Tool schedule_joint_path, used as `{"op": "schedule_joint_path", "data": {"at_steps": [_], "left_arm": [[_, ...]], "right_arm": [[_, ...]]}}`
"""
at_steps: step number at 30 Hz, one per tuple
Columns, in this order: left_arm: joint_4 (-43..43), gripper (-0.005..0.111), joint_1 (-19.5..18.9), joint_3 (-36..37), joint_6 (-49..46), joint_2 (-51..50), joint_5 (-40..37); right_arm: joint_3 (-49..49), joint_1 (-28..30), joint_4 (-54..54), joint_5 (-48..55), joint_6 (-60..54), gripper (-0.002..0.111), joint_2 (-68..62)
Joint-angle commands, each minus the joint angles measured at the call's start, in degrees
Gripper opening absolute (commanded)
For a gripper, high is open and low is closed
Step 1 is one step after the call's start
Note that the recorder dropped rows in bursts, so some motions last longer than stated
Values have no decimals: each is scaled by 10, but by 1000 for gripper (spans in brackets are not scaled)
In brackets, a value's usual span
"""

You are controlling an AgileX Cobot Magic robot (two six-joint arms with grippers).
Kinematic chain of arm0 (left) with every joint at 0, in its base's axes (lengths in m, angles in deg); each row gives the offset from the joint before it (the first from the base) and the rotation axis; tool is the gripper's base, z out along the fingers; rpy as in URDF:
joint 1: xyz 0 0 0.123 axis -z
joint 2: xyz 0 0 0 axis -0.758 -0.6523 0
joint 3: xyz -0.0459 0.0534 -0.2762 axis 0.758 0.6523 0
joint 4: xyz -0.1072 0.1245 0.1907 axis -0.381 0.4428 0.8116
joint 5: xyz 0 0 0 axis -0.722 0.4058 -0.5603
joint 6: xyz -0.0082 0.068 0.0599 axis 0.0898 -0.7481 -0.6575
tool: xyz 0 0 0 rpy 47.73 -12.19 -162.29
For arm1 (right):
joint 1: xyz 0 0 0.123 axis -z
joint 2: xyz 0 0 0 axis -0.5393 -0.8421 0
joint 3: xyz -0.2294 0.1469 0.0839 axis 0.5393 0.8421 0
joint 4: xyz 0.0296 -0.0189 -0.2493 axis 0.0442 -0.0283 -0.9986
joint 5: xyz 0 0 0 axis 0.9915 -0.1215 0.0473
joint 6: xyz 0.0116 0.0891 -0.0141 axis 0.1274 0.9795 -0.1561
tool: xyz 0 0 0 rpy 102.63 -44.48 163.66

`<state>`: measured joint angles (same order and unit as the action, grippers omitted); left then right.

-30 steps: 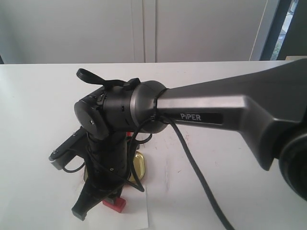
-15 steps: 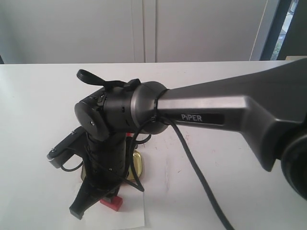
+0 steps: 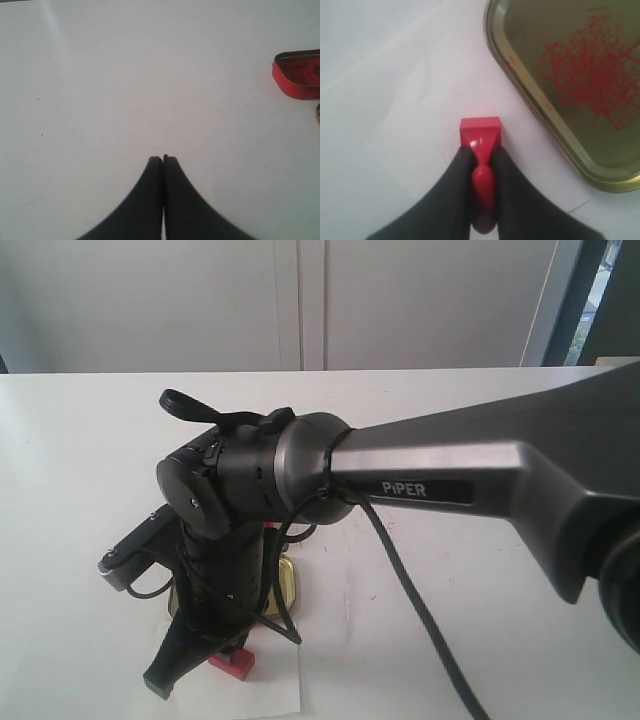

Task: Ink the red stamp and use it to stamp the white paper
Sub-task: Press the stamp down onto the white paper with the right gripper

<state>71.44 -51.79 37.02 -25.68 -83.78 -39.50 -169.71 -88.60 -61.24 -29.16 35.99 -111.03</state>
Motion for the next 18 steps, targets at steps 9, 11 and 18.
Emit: {"op": "schedule_joint_path", "data": {"at_steps": [9, 11, 18], "left_arm": [[-4, 0, -2, 2, 4, 3, 2], [-4, 0, -2, 2, 4, 3, 2], [-4, 0, -2, 2, 4, 3, 2]], "right_arm": [[9, 0, -27, -2, 16, 0, 25], [9, 0, -35, -1, 21, 0, 27], [9, 0, -35, 0, 21, 0, 41]]}}
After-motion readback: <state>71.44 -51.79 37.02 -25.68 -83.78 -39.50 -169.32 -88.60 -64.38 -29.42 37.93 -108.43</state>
